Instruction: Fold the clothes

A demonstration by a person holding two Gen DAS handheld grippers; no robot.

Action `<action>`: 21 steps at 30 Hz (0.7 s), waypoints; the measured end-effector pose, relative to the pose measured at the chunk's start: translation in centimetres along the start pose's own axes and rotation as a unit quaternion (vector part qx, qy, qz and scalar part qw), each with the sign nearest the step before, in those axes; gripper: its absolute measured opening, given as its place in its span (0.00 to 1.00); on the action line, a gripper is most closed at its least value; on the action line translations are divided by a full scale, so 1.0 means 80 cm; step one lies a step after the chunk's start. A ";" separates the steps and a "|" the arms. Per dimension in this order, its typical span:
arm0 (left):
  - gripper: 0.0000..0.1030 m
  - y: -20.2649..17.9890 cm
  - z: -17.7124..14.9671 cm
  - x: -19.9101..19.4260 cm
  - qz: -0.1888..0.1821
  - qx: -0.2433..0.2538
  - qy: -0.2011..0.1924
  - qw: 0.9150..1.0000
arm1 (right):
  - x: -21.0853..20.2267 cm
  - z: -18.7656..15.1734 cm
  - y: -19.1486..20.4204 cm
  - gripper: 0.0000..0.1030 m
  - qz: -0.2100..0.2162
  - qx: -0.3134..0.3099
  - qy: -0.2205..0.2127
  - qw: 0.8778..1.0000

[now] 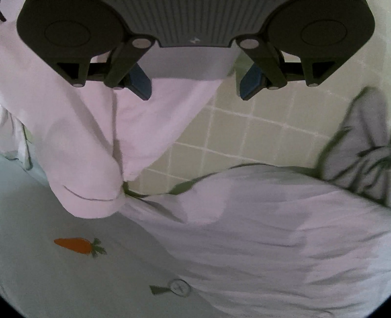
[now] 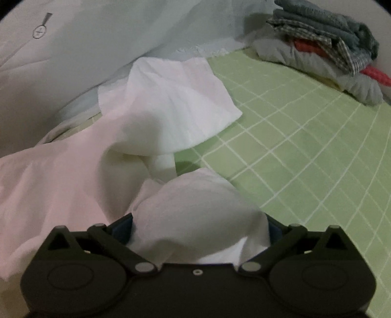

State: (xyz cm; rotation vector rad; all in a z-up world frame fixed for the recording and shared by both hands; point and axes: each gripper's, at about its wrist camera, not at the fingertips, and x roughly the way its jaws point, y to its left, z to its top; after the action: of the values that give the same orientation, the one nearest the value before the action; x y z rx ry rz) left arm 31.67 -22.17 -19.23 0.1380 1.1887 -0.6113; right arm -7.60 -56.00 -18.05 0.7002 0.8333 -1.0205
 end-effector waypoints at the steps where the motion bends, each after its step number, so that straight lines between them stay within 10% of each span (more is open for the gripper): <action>1: 0.78 -0.001 0.000 0.003 -0.006 -0.003 0.002 1.000 | 0.002 0.000 0.003 1.00 -0.004 -0.004 0.002 1.000; 6: 0.70 -0.005 -0.009 0.001 -0.020 0.009 0.001 1.000 | 0.001 0.000 0.007 1.00 -0.011 -0.007 0.002 1.000; 11: 0.10 -0.001 -0.024 -0.014 -0.004 0.000 -0.005 1.000 | -0.006 -0.006 0.002 1.00 -0.002 0.001 0.000 1.000; 21: 0.04 -0.020 -0.097 -0.133 0.014 -0.019 -0.077 0.997 | -0.043 -0.056 -0.034 1.00 0.028 -0.013 0.001 1.000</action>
State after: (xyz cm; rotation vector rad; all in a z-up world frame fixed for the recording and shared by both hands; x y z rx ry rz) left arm 21.96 -16.37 -12.32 0.0733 1.0465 -0.5637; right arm -12.27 -51.80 -17.69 0.6984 0.8225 -0.9586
